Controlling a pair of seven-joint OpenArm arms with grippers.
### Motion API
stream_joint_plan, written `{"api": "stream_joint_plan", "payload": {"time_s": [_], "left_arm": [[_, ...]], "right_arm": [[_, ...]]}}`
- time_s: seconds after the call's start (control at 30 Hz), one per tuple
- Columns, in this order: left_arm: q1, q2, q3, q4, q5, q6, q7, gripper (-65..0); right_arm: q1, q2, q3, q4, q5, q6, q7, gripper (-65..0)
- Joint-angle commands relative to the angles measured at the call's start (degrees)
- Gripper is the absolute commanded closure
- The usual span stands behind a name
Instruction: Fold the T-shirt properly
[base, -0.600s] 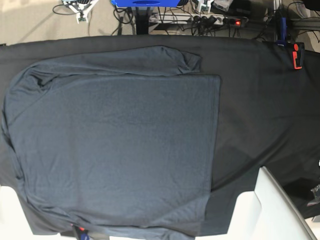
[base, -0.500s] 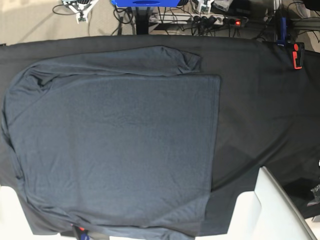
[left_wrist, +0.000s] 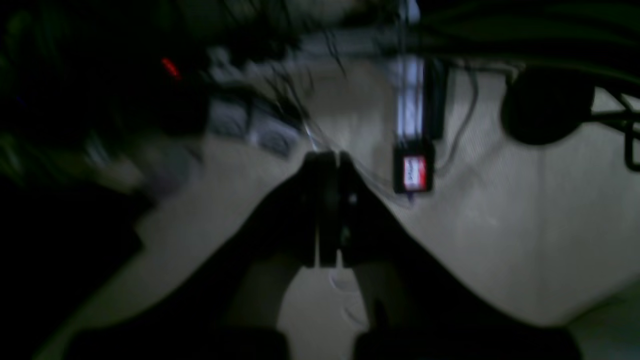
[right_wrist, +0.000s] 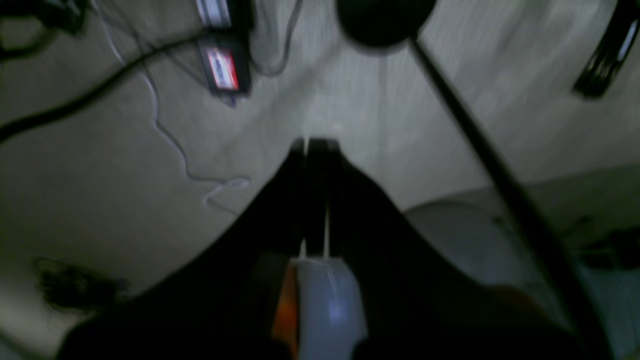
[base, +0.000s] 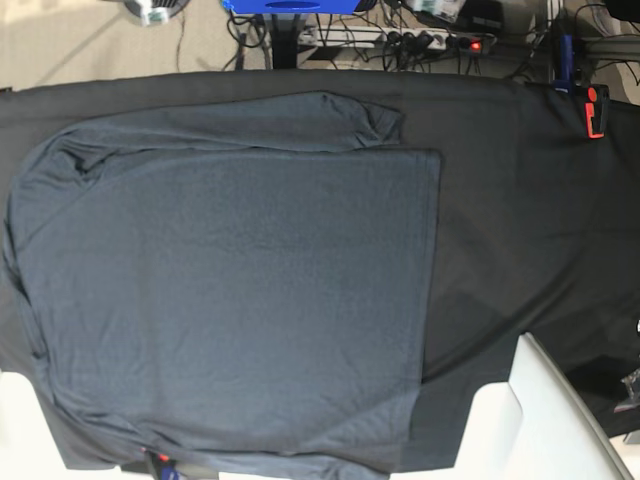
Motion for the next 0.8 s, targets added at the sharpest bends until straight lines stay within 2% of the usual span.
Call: {"api": "stream_joint_plan", "payload": {"time_s": [0.0,0.07,0.2,0.3,0.37,0.53,0.6,0.7,0.77], "left_arm": [[2.8,-0.5,-0.4,3.3,-0.1,0.3,-0.8,0.0],[6.6,-0.6,-2.7,9.2,-0.1,0.3,-0.8,0.0],[11.7,-0.5,-6.8,19.0,0.0,0.3,-0.8,0.0],[14.5,-1.0,-8.6,26.9,-1.4,0.3,-0.9,0.0],[16.2,-1.2,-9.9,33.1,-6.5,0.1,-0.9,0.0],[19.3,-4.9,-10.6,48.5,-21.9,0.0,-0.8,0.0],[18.5,-6.3,-10.0,50.7,-23.5,0.0,-0.4,0.0],[15.6,-6.5,-8.1,50.4,-24.0,0.0,-0.3,0.0],[14.3,-7.1,-6.3,49.0,-24.1,0.0,-0.2,-11.8]], "right_arm": [[-2.9,0.6,0.3,5.6,-0.2,-0.7,-1.1,0.0],[-7.6,0.6,1.3,15.4,-0.2,-0.7,-3.7,0.0],[-12.2,-0.1,4.1,27.1,-0.2,-0.7,-7.4,0.0],[-15.7,-0.5,5.5,35.5,-0.2,-0.7,-7.9,0.0],[-17.1,-0.5,5.5,41.0,-0.2,-0.7,-7.9,0.0],[-17.3,-0.5,5.4,50.1,-0.1,-0.7,-7.6,-2.3],[-16.5,-0.5,5.3,53.1,0.0,-0.7,-7.6,-6.0],[-15.3,-0.6,5.1,56.8,3.9,-0.5,-7.6,-19.2],[-14.4,0.0,5.0,58.3,7.6,-0.4,-7.6,-32.4]]}}
